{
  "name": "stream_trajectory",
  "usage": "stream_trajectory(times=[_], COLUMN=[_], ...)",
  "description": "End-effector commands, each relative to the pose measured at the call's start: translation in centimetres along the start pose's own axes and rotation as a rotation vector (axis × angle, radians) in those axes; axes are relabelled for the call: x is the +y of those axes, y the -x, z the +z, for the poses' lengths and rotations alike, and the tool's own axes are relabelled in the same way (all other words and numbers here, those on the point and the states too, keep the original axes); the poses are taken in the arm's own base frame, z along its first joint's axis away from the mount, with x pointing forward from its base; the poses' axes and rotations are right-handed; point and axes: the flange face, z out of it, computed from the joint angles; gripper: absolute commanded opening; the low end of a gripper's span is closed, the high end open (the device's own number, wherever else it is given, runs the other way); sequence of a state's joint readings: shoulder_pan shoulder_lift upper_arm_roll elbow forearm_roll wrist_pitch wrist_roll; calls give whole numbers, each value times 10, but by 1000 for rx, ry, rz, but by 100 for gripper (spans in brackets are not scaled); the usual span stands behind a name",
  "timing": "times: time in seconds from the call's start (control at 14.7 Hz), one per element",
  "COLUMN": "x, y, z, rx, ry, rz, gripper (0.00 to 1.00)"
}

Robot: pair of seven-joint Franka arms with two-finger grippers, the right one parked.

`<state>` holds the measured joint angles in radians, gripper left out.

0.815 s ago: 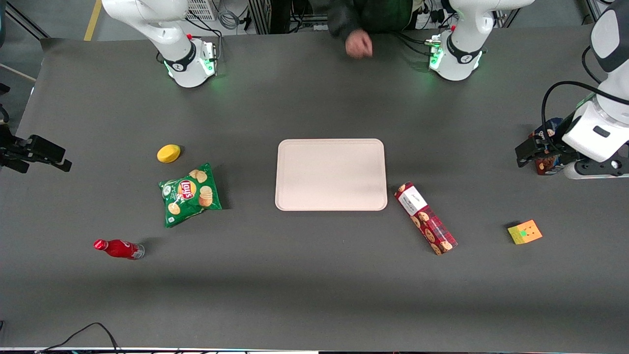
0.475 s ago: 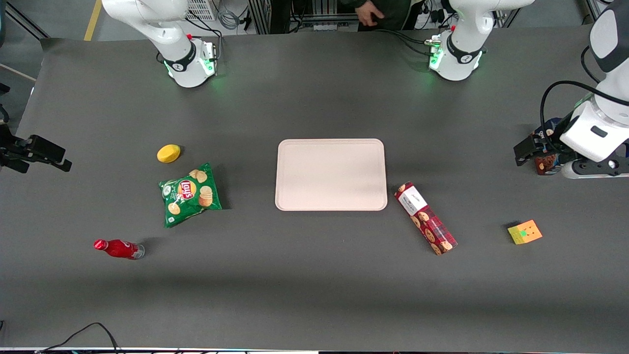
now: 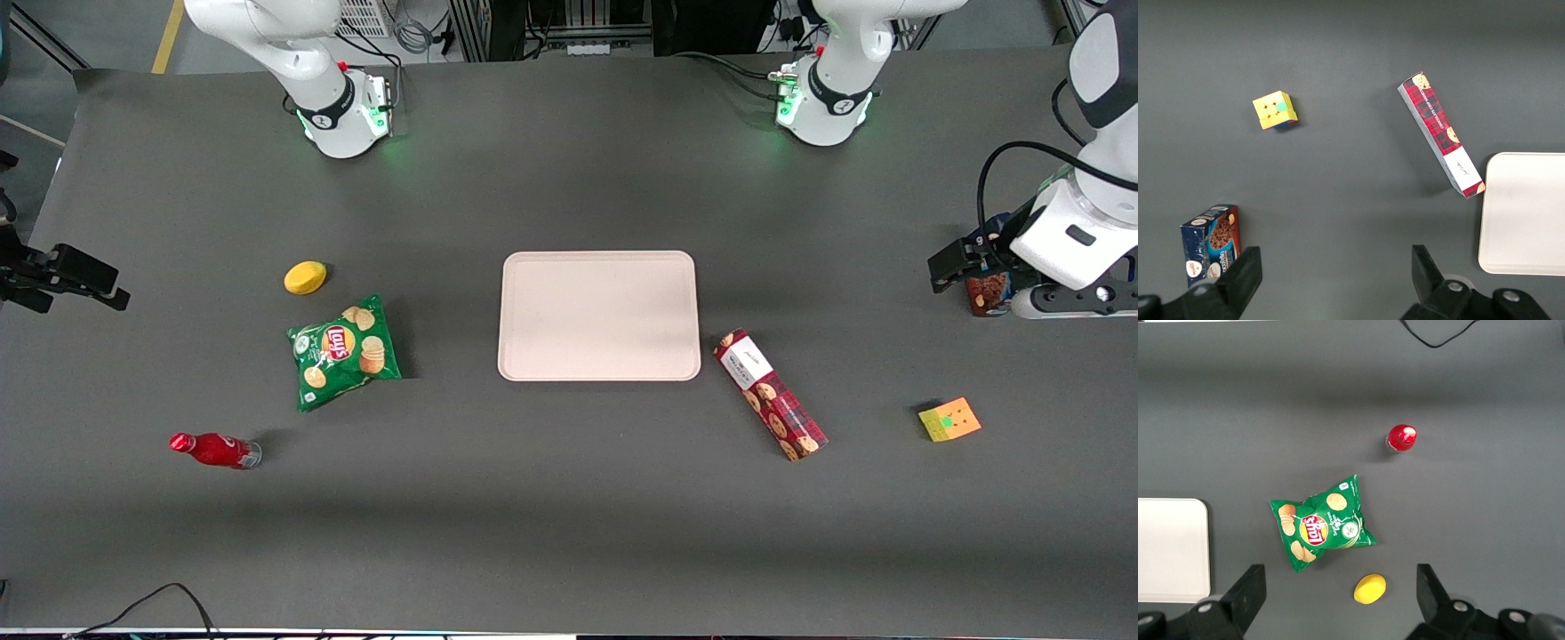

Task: Place red cookie box on tray

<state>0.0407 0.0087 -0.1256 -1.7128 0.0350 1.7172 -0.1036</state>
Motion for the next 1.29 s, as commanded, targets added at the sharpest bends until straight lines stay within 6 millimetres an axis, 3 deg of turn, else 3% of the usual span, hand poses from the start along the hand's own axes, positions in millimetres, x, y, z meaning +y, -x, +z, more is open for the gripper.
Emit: stream_trajectory(times=[0.0,0.75,0.95,1.22], x=[3,6,33,73], y=[0,2,3,-1], z=[-6,-4,-2,18], rx=[-11,-35,-31,-54], ry=[-10,6,6,7], rz=[27,-23,-136,-379], gripper=[100,100,100,100])
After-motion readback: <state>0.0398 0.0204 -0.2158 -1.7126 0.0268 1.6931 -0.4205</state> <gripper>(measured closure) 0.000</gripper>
